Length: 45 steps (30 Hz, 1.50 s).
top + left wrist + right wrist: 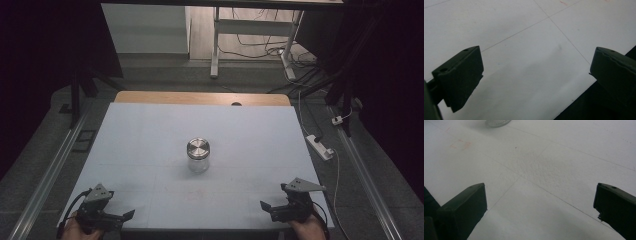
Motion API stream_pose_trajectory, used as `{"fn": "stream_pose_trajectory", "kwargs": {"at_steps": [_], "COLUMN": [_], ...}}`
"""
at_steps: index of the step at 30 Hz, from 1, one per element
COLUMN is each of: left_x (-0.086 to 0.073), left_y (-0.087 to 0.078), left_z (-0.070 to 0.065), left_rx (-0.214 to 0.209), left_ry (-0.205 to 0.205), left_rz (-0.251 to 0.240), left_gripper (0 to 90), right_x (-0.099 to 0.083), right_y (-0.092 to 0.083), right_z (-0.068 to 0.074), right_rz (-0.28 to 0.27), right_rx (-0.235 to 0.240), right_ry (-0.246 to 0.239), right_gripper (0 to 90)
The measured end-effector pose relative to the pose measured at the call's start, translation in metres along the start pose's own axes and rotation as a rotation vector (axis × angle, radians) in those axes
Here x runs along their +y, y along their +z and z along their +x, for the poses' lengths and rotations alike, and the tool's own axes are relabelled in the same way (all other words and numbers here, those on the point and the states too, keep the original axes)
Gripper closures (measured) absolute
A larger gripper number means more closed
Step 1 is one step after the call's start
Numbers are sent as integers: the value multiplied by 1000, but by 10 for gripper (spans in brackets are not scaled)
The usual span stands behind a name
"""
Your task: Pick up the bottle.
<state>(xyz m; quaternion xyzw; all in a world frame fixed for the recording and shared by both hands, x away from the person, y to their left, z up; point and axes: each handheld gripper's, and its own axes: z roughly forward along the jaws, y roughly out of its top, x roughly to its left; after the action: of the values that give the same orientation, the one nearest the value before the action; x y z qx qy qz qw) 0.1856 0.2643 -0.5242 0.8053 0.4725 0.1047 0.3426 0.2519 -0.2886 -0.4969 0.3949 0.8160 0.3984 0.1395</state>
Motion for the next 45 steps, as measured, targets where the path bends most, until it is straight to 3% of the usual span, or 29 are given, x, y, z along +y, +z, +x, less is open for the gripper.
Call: {"fn": "stream_pose_trajectory", "kwargs": {"at_steps": [6,11,23,31,45], "left_x": [-1,0,2,5,19], "left_y": [-1,-1,-1,-2,5], "left_z": [4,4,-2,0,-5], "left_rx": [-19,-18,-22,-35,-45], "left_ry": [-33,-35,40,43,85], "left_rz": [-10,-5,-10,-42,-47], "left_gripper": [0,0,0,0,0], "right_x": [0,0,0,0,0], "right_y": [0,0,1,1,2], "right_z": [0,1,2,3,3], "right_rz": [0,-2,8,12,15], "right_rx": [0,3,10,11,15], "right_ry": [0,-4,-22,-28,-34], "right_gripper": [0,0,0,0,0]}}
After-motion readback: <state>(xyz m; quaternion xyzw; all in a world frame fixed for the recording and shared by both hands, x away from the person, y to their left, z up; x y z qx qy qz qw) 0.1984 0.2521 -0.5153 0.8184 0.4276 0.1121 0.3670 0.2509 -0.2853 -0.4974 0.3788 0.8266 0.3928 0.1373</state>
